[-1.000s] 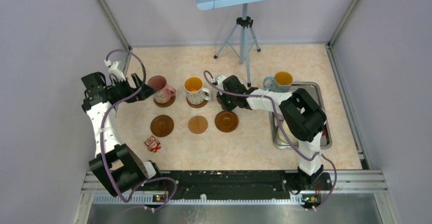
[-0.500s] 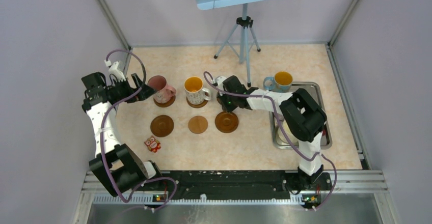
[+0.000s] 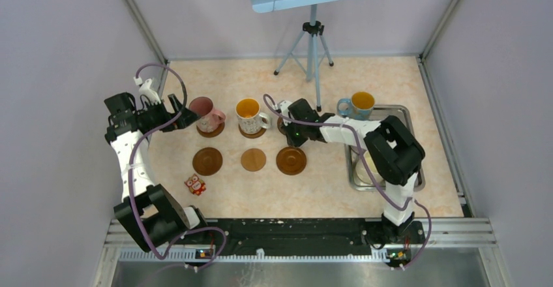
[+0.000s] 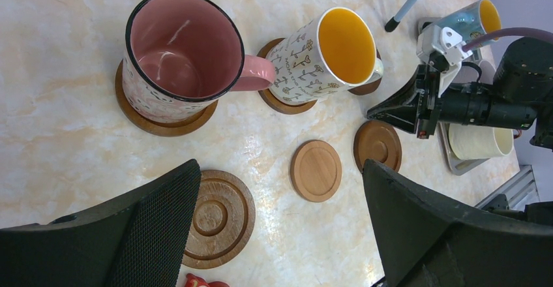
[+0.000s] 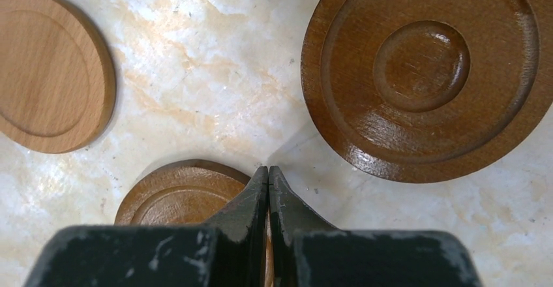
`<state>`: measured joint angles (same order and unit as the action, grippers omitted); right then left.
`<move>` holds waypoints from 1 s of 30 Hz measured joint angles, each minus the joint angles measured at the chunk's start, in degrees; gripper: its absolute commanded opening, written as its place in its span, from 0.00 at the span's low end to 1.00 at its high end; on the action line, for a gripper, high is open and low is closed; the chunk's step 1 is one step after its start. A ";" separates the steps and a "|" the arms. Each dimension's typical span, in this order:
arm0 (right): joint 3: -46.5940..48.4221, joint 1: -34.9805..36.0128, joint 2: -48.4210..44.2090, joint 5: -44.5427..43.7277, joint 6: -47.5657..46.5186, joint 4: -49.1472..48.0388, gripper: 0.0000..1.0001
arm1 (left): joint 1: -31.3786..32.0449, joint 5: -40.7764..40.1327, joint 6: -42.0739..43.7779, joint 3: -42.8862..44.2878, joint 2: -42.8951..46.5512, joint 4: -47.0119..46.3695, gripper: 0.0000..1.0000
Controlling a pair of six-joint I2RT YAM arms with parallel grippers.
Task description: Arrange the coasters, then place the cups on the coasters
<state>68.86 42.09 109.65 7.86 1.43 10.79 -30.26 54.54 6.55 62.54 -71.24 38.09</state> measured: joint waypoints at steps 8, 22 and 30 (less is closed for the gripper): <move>2.25 -0.46 -6.34 0.66 -0.66 3.87 0.41 | 0.00 0.02 0.02 0.00 0.00 0.00 0.99; 4.28 -15.19 -24.15 -8.61 8.15 11.37 0.45 | 0.00 0.11 -0.04 0.00 0.00 -0.02 0.99; 4.09 -14.82 -22.88 -18.05 19.65 17.25 0.56 | 0.00 0.07 -0.07 -0.07 0.28 -0.42 0.99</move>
<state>72.95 27.27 86.76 -10.20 21.08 28.03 -30.26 54.61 6.48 62.48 -70.96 37.67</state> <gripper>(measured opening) 0.510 0.987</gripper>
